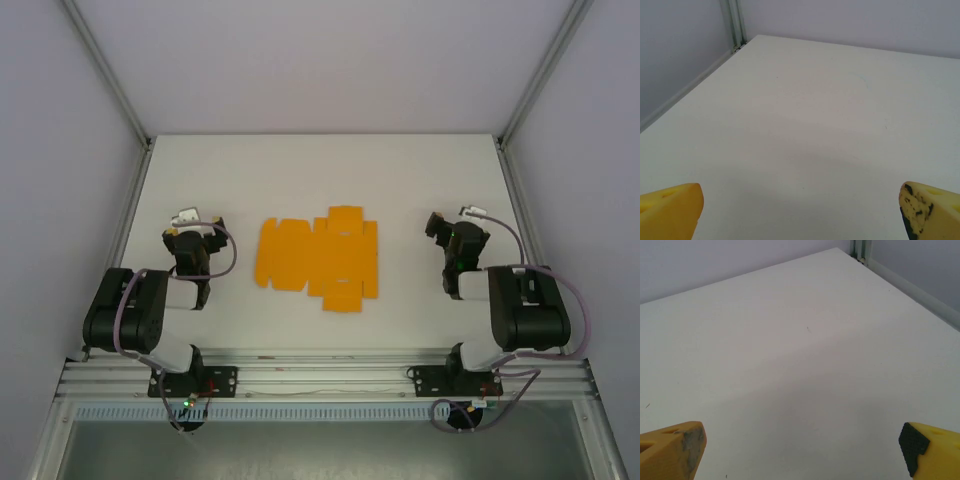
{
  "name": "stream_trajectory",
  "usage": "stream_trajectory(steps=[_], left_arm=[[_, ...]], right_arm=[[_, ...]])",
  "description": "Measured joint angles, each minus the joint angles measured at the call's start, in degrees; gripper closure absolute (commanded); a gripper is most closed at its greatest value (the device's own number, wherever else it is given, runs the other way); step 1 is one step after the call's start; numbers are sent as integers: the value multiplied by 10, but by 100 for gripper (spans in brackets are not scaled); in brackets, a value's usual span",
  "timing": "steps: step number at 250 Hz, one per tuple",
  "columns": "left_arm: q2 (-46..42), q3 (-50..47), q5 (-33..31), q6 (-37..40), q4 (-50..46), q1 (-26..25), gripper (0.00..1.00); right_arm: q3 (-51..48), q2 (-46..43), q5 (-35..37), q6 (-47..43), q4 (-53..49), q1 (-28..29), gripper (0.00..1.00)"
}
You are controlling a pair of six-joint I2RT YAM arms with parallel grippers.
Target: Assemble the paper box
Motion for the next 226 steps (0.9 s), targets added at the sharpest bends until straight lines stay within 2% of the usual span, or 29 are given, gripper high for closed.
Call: stream_trajectory(steps=[189,226], left_arm=[[0,0,0,0,0,0,0],[-10,9,0,0,-30,0,0]], right_arm=[[0,0,0,0,0,0,0],[14,-28,0,0,-59,0,0]])
